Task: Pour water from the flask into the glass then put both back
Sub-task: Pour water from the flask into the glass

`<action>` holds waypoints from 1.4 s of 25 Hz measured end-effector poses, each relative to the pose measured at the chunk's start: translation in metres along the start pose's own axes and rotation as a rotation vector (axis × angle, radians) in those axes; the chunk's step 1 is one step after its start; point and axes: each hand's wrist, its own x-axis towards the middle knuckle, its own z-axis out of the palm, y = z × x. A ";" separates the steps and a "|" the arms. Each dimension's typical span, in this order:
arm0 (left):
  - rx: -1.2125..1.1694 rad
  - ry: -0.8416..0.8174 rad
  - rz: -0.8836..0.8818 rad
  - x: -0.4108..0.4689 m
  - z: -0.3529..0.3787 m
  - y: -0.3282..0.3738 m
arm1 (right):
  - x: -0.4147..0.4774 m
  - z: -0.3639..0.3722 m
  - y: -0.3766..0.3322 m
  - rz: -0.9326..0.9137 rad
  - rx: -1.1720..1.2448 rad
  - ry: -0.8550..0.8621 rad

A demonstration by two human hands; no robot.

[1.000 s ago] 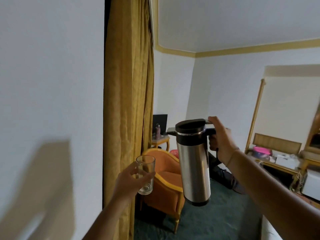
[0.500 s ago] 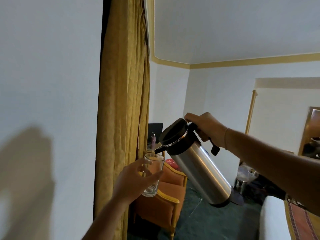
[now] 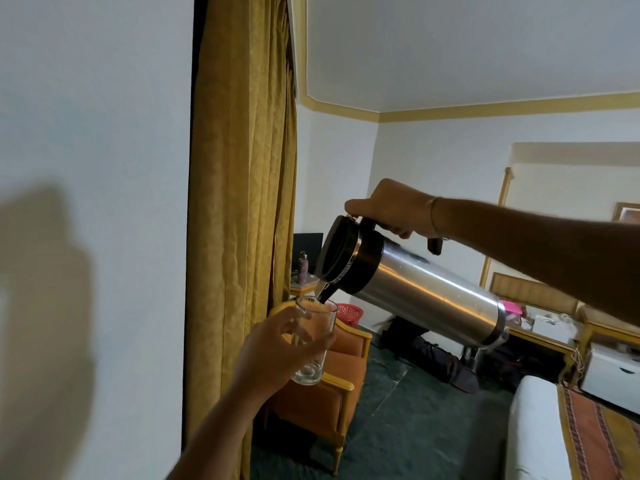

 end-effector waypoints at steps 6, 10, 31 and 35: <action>-0.006 -0.014 0.008 0.003 0.005 0.002 | 0.010 0.001 -0.010 -0.055 -0.148 -0.020; -0.003 -0.008 0.010 0.007 0.003 0.001 | 0.016 0.003 -0.013 -0.085 -0.201 -0.025; 0.007 -0.023 -0.009 0.010 0.008 0.006 | 0.033 -0.009 -0.035 -0.221 -0.352 0.013; 0.041 -0.027 -0.017 0.009 0.011 0.007 | 0.031 -0.012 -0.037 -0.234 -0.354 0.020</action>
